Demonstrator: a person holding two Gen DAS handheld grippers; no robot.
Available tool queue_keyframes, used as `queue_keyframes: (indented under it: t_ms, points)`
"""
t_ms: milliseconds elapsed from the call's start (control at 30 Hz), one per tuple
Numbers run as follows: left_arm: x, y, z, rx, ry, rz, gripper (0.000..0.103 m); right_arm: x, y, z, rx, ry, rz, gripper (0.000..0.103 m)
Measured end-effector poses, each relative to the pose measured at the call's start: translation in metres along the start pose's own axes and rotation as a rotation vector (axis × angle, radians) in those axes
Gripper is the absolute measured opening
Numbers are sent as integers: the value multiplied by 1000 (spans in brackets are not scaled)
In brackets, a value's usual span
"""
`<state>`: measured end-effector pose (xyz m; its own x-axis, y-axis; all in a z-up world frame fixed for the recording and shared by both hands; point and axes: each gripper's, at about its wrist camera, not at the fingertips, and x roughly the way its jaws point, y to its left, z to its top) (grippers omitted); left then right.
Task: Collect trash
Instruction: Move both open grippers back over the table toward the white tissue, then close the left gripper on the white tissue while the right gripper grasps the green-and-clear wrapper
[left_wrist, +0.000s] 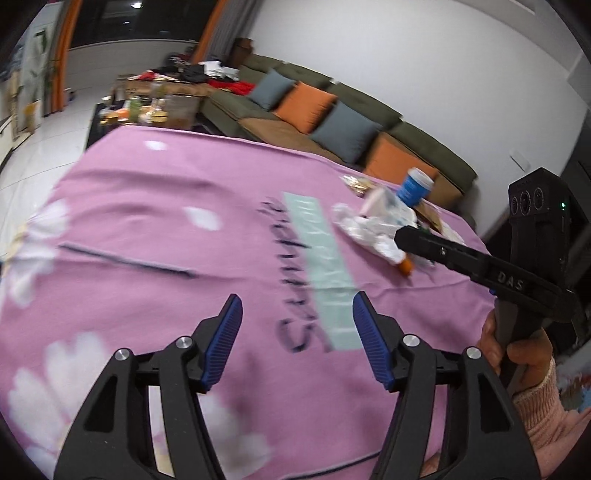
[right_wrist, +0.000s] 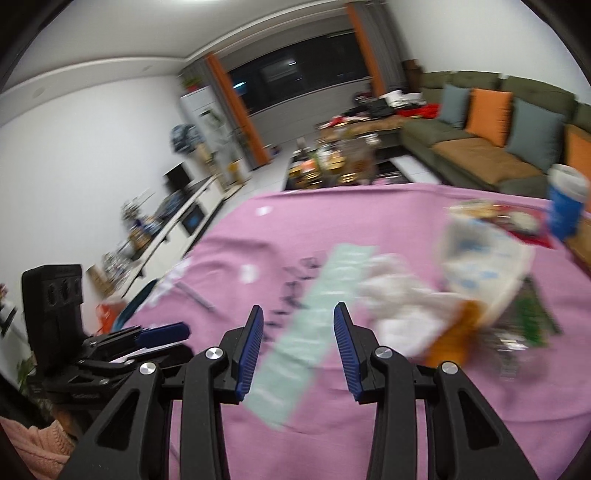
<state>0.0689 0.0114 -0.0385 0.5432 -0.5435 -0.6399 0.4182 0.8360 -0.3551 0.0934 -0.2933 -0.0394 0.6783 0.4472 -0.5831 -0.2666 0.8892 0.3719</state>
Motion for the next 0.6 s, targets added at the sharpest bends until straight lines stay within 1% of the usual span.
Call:
queue_keyframes:
  t_ms: [200,267,400,467,500,567,600]
  points:
    - [40,-42,15,53,68,-68,61,-26,-49,-1,68,-52,-93,37]
    - [53,-51,19,62,92,-80,61,-31,-64,-1,91,-62,-115,41]
    - [77,-66,25,65,136,-86,61,-33,-90,0,120,-61,-166,42]
    - [89,-70,31,53,156,-100,60,-32,-102,1,123,-60,-208,50]
    - [94,-71,32,43,170,-106,60,-32,-107,2,125,-59,-223,51]
    - [105,-74,37,31,189,-120,60,-29,-119,3,146,-48,-221,55]
    - [112,-76,39,24,206,-126,59,-27,-123,4,149,-41,-223,55]
